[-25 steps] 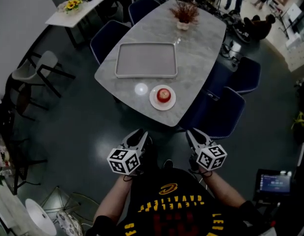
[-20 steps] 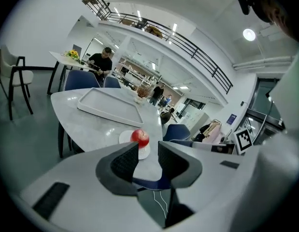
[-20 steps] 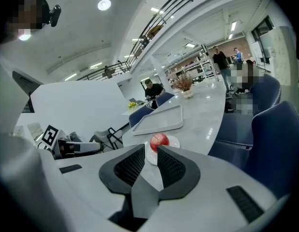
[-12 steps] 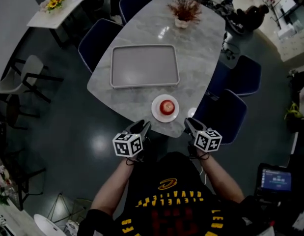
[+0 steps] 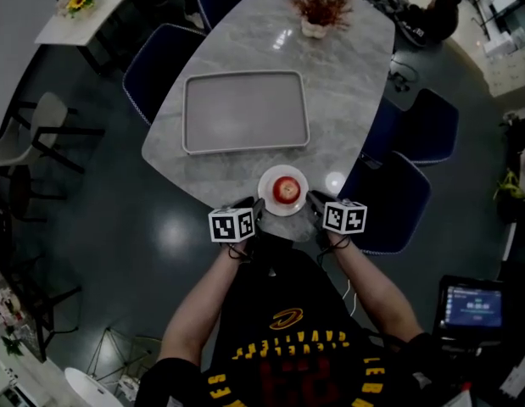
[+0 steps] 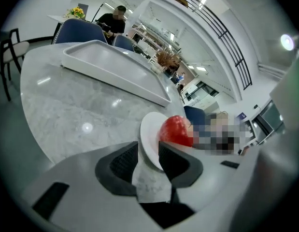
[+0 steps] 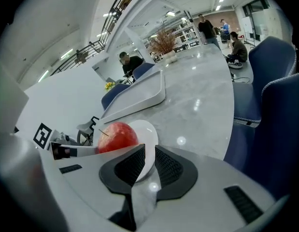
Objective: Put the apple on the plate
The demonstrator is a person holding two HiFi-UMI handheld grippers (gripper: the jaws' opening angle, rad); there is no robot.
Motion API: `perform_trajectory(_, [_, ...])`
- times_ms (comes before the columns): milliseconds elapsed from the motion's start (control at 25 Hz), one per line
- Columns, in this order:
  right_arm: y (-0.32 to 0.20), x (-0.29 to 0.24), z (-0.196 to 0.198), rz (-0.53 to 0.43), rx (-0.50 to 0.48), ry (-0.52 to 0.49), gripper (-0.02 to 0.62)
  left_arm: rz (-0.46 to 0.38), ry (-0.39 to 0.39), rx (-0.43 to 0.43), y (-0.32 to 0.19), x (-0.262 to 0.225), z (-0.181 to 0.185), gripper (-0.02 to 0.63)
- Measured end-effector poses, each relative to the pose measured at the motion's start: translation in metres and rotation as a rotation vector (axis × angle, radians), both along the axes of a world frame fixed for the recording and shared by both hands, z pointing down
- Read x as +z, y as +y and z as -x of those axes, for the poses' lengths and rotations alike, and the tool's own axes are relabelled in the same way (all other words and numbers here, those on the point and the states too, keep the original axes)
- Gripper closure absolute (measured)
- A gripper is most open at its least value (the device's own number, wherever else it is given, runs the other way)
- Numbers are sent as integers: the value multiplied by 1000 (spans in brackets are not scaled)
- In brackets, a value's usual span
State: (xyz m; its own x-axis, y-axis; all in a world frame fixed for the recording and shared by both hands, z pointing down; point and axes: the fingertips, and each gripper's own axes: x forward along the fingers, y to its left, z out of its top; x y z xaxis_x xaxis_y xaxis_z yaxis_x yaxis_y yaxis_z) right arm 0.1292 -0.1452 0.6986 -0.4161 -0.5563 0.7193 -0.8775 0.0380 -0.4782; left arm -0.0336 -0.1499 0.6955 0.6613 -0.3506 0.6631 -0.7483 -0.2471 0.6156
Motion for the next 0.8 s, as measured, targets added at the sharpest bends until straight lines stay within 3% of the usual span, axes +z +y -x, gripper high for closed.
perform_trajectory(240, [-6,32,11,64,-5,-16,531,54,-65,-36,-6,30,7,485])
perform_trajectory(400, [-1,33,13,73,4,-60,531,64,-27,-43,0,28,-3,485])
perform_trajectory(520, [-7,28,9,81,11,-116,531,60,-41,-45,-7,22,-12,486])
perform_trajectory(600, [-10,29,9,88,14,-162,534,77,-35,-72,-11,24,-12,490])
perform_trajectory(680, [-9,31,11,99,19,-201,541,105,-14,-116,-12,30,-6,545])
perform_trajectory(800, [-6,31,15,116,30,-258,552,134,22,-167,-10,33,1,554])
